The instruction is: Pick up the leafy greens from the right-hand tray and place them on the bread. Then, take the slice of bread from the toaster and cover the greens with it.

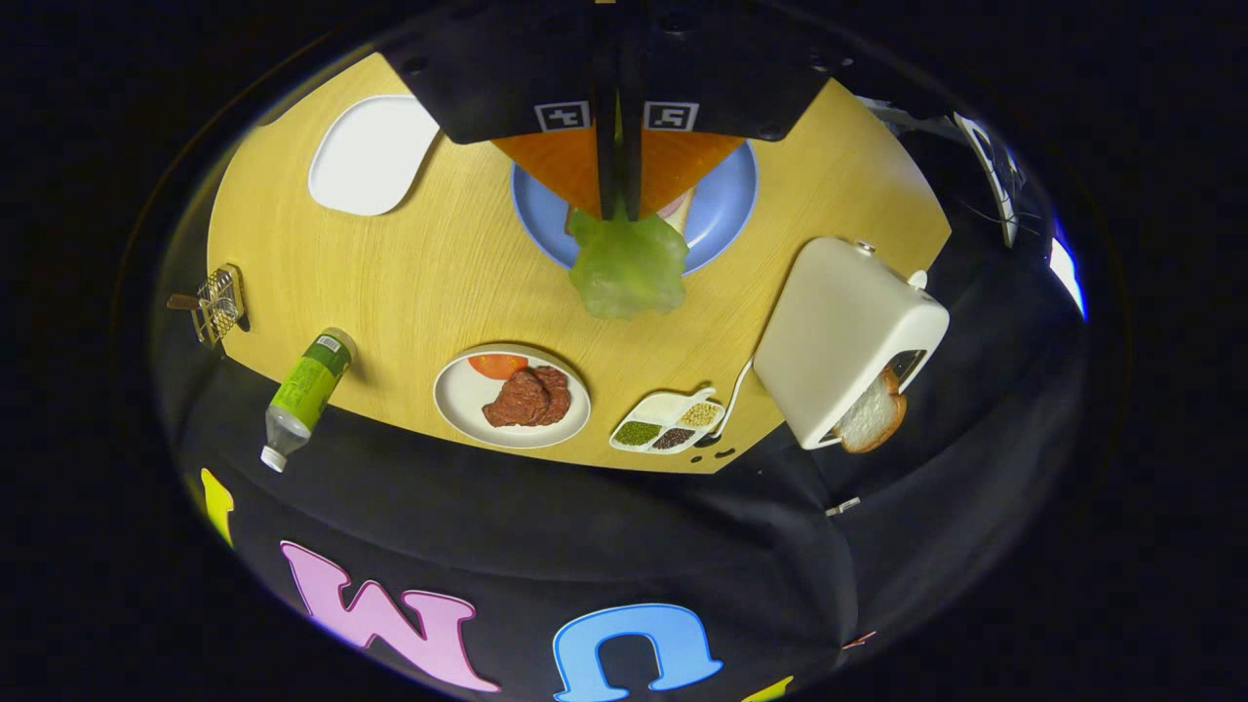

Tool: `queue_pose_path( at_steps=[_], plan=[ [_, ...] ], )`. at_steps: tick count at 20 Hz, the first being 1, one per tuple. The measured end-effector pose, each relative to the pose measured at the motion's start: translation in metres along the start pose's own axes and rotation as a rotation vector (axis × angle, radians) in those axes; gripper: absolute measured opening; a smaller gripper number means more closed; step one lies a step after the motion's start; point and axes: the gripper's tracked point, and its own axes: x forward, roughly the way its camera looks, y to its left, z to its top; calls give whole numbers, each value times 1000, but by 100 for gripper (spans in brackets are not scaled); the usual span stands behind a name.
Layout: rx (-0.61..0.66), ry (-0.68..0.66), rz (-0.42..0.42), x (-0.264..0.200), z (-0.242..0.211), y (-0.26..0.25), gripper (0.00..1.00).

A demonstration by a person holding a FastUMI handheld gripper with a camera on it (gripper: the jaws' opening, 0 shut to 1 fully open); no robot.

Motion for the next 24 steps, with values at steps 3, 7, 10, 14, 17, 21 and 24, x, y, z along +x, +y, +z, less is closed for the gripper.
queue_pose_path(
  at_steps=[3, 7, 10, 14, 17, 21, 24],
  plan=[
    [-3, 31, 4, 12, -11, 7, 5],
    [3, 64, 7, 24, -22, 15, 5],
    [6, 87, 12, 31, -29, 22, 12],
    [-17, 119, -8, 39, -39, 22, 25],
    [-33, 147, -12, 44, -48, 27, 50],
    [-56, 154, -12, 43, -49, 35, 73],
    [-82, 123, -28, 41, -40, 32, 75]
  ],
)
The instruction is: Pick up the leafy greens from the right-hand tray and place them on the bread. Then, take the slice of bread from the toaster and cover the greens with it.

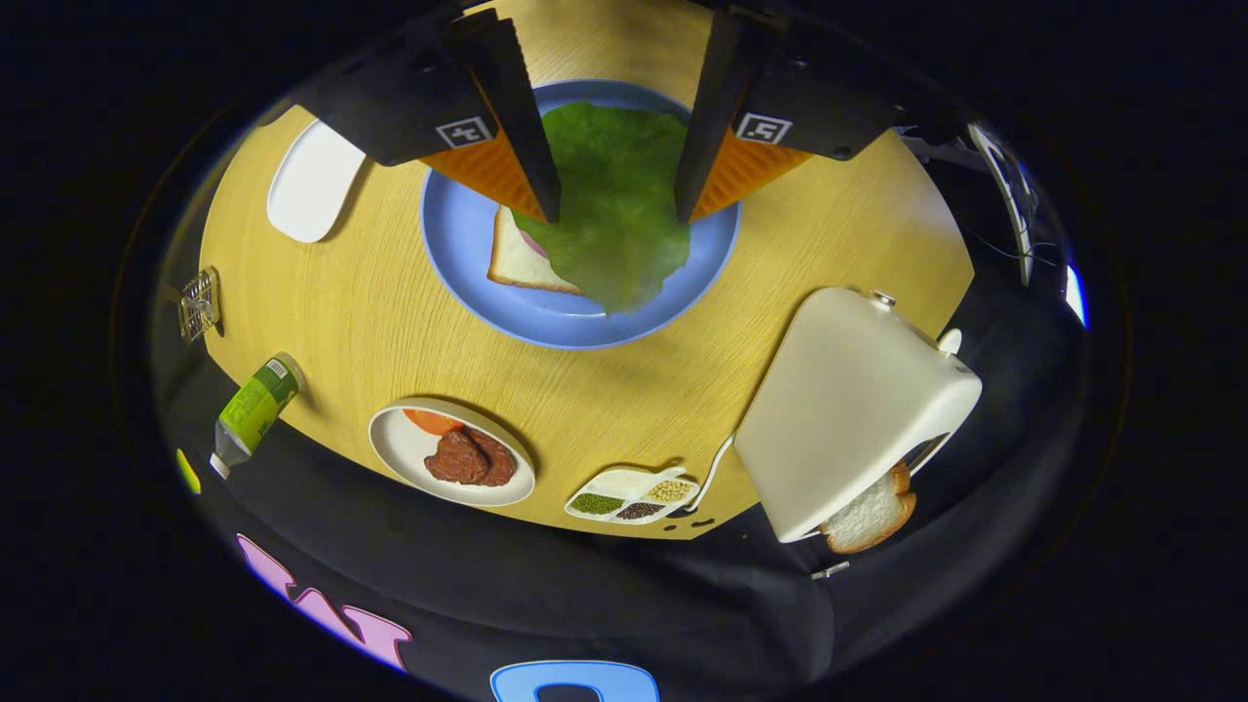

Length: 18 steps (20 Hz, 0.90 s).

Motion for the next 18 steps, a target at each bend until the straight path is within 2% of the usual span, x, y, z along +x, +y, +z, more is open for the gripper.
queue_pose_path(
  at_steps=[4, 5, 6, 8, 14, 18],
  plan=[
    [6, -15, -8, -5, 5, -4, 81],
    [15, -31, -9, -8, 11, -4, 84],
    [23, -52, -8, -13, 17, -4, 94],
    [31, -103, -3, -27, 35, -3, 100],
    [7, -272, 21, -78, 115, 11, 100],
    [-32, -361, 63, -104, 169, 42, 100]
  ],
)
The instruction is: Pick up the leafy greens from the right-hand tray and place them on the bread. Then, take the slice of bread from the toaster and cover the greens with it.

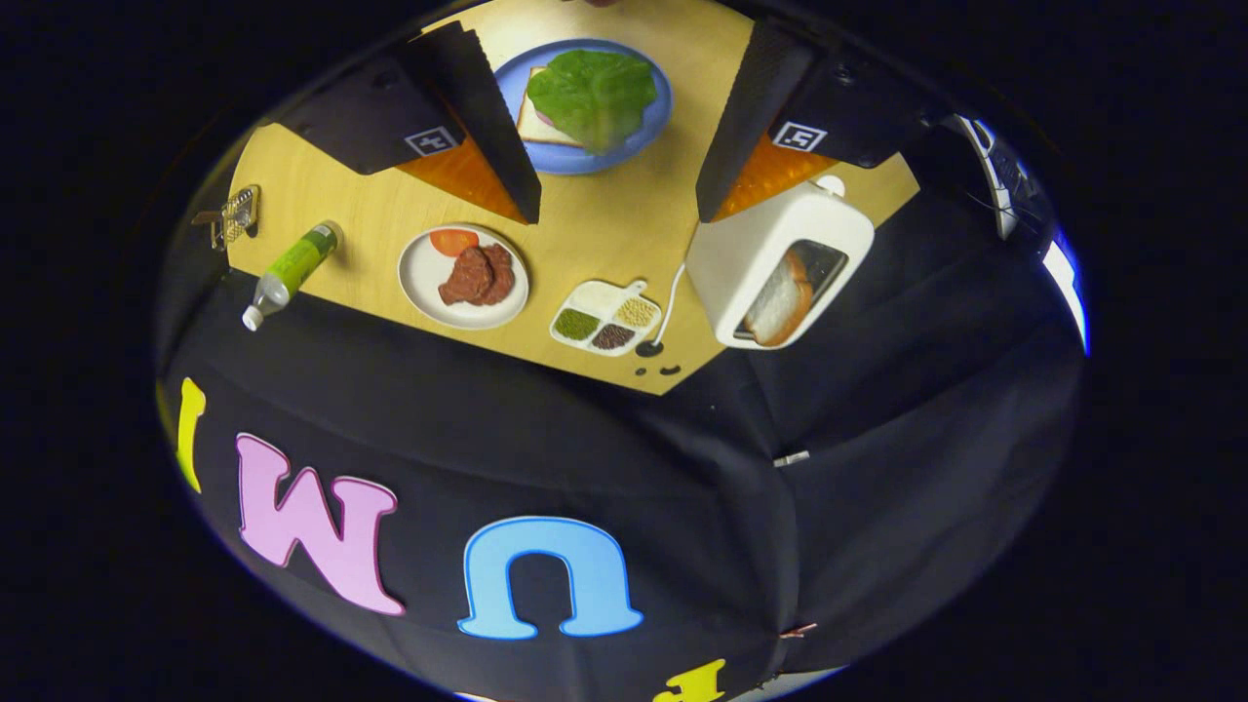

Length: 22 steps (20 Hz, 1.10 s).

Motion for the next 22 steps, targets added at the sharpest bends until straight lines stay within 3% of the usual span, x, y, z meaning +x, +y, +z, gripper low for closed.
queue_pose_path(
  at_steps=[5, 11, 19, 21, 22],
  plan=[
    [-30, -48, 92, 20, 48, 55, 100],
    [-42, -12, 156, 69, 48, 113, 100],
    [-81, 90, 99, 126, 13, 139, 100],
    [-99, 98, 102, 131, 9, 147, 94],
    [-108, 108, 100, 133, 5, 149, 86]
  ],
)
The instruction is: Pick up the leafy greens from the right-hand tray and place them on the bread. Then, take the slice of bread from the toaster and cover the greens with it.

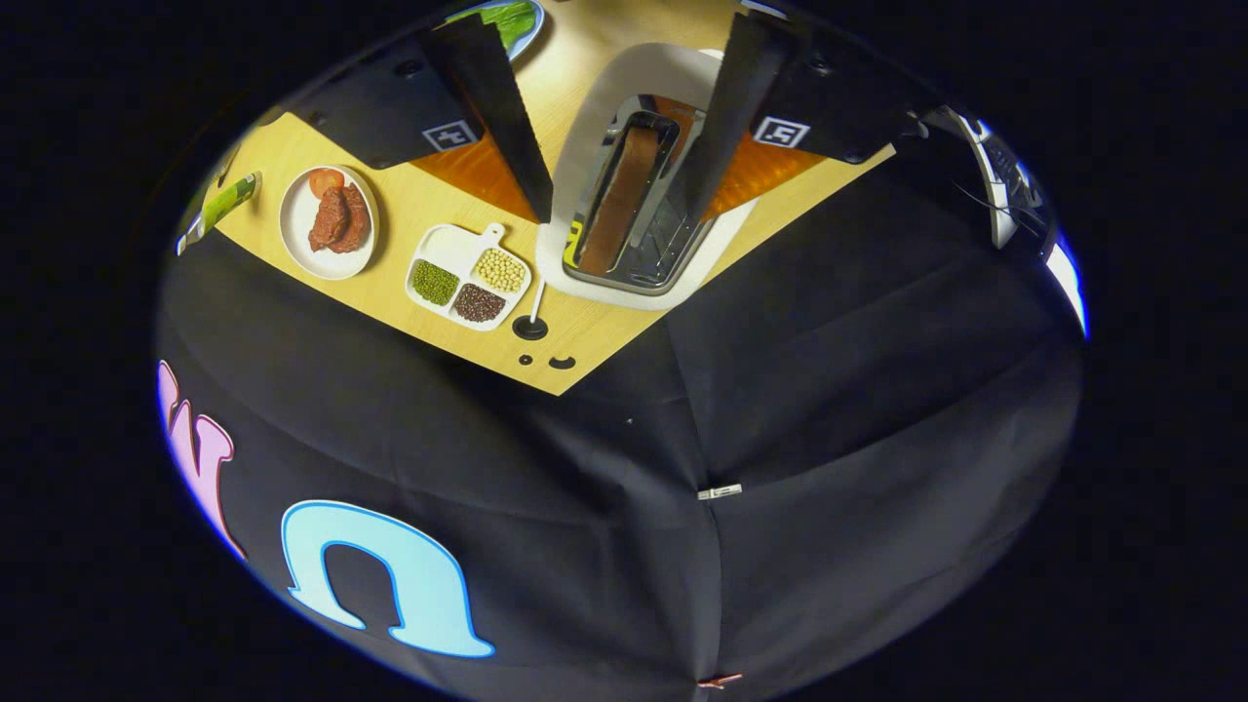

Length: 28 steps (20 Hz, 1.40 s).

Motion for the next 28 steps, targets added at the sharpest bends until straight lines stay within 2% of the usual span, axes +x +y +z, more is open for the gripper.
queue_pose_path(
  at_steps=[3, 5, 7, 8, 12, 19, 28],
  plan=[
    [-11, 25, -24, 6, -7, 3, 72],
    [-29, 43, -54, 6, -12, -1, 48],
    [-3, 57, -38, 9, -15, 3, 25],
    [2, 55, -40, 9, -13, 2, 19],
    [19, 13, -13, 3, -6, 2, 12],
    [52, -105, -6, -38, 35, -7, 12],
    [131, -252, -37, -116, 72, -59, 12]
  ],
)
